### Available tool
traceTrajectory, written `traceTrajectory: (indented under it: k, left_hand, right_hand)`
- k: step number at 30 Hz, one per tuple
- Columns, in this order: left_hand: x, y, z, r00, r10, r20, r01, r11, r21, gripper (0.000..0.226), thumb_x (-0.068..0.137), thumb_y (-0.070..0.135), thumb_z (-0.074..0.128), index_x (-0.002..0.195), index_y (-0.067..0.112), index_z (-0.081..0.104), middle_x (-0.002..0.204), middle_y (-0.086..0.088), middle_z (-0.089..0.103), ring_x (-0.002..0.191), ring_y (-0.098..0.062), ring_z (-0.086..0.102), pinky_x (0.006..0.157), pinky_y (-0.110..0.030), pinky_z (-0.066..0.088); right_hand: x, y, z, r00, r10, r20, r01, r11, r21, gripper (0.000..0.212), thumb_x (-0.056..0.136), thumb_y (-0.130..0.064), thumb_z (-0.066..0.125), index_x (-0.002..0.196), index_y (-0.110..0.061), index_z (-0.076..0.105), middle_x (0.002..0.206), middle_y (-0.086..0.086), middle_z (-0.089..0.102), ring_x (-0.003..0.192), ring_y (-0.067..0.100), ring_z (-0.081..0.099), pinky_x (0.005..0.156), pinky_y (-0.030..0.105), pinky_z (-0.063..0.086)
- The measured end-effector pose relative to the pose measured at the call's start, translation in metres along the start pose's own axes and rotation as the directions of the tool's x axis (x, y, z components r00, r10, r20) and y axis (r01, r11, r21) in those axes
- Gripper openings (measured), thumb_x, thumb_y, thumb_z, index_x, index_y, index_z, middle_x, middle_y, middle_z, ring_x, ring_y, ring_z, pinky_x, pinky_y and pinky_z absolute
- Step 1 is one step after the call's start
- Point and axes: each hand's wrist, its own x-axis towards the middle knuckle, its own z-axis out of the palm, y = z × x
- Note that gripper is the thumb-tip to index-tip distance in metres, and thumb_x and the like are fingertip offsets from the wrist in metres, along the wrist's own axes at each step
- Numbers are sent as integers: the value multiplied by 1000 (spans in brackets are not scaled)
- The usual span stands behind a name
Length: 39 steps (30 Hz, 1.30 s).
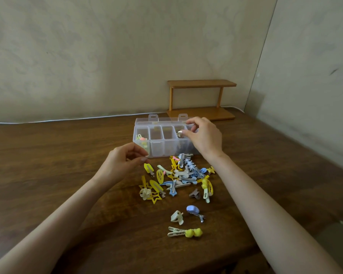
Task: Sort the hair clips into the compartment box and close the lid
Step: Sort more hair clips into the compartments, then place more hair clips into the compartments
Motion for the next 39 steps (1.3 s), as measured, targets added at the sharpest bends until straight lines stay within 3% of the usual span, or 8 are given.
traceTrajectory:
  k: [3, 8, 15, 21, 28, 33, 36, 39]
  left_hand:
    - [0, -1, 0, 999, 25, -39, -21, 995, 101, 10, 82, 10, 66, 91, 16, 65, 87, 5, 67, 81, -5, 62, 63, -6, 45]
    - [-1, 2, 3, 999, 44, 30, -48, 990, 130, 11, 81, 11, 68, 88, 19, 65, 84, 5, 65, 76, -1, 59, 62, -7, 45]
    - [-8, 19, 14, 980, 147, 136, -168, 974, 154, 11, 80, 16, 68, 83, 25, 63, 80, 10, 63, 76, 2, 58, 63, -12, 47]
    - [-14, 36, 50, 867, 365, 340, -451, 864, 222, 15, 77, 31, 72, 91, 27, 66, 84, 19, 54, 86, 0, 50, 73, -13, 41]
    - [-8, 39, 76, 774, 353, 525, -577, 735, 356, 33, 80, 45, 64, 109, 31, 62, 101, 7, 52, 95, -8, 39, 80, -23, 33]
    - [-5, 40, 84, 756, 391, 526, -623, 676, 393, 28, 82, 48, 59, 104, 30, 61, 102, 9, 50, 95, -5, 34, 74, -18, 24]
    - [-4, 38, 76, 775, 385, 501, -588, 729, 349, 23, 83, 46, 59, 99, 30, 62, 98, 11, 54, 95, -5, 42, 81, -20, 34]
    - [5, 45, 62, 862, 372, 345, -475, 829, 295, 17, 82, 37, 62, 93, 25, 65, 91, 13, 58, 85, -1, 51, 75, -17, 43]
  right_hand:
    - [-9, 1, -5, 999, -27, -24, 28, 998, 52, 20, 84, -29, 68, 102, -21, 66, 81, -9, 59, 80, 7, 56, 60, 15, 38]
    - [-25, 0, -15, 998, -63, 9, 61, 988, 145, 13, 87, -22, 65, 100, -18, 68, 86, -3, 65, 80, 9, 59, 69, 22, 50]
    - [-48, 5, -24, 993, -68, 99, 44, 973, 225, 12, 88, -22, 64, 98, -18, 69, 86, -6, 65, 67, 1, 54, 60, 15, 44]
    - [-58, 16, -22, 997, -11, 79, -14, 954, 299, 8, 88, -17, 63, 91, -17, 70, 82, -11, 66, 77, 4, 61, 67, 11, 45]
    - [-60, 20, -24, 998, 48, 45, -61, 933, 354, 9, 88, -14, 62, 87, -13, 71, 74, -9, 65, 72, 4, 61, 66, 11, 45]
    - [-61, 22, -23, 997, 64, 37, -73, 940, 333, 8, 89, -15, 62, 89, -13, 70, 77, -8, 65, 75, 6, 61, 66, 10, 45]
    - [-60, 23, -23, 998, 65, 25, -69, 945, 319, 9, 89, -15, 61, 90, -14, 70, 79, -6, 66, 76, 7, 61, 67, 12, 46]
    - [-59, 24, -25, 997, 73, -4, -68, 946, 318, 9, 89, -14, 61, 91, -14, 70, 80, -6, 66, 77, 7, 61, 68, 12, 47]
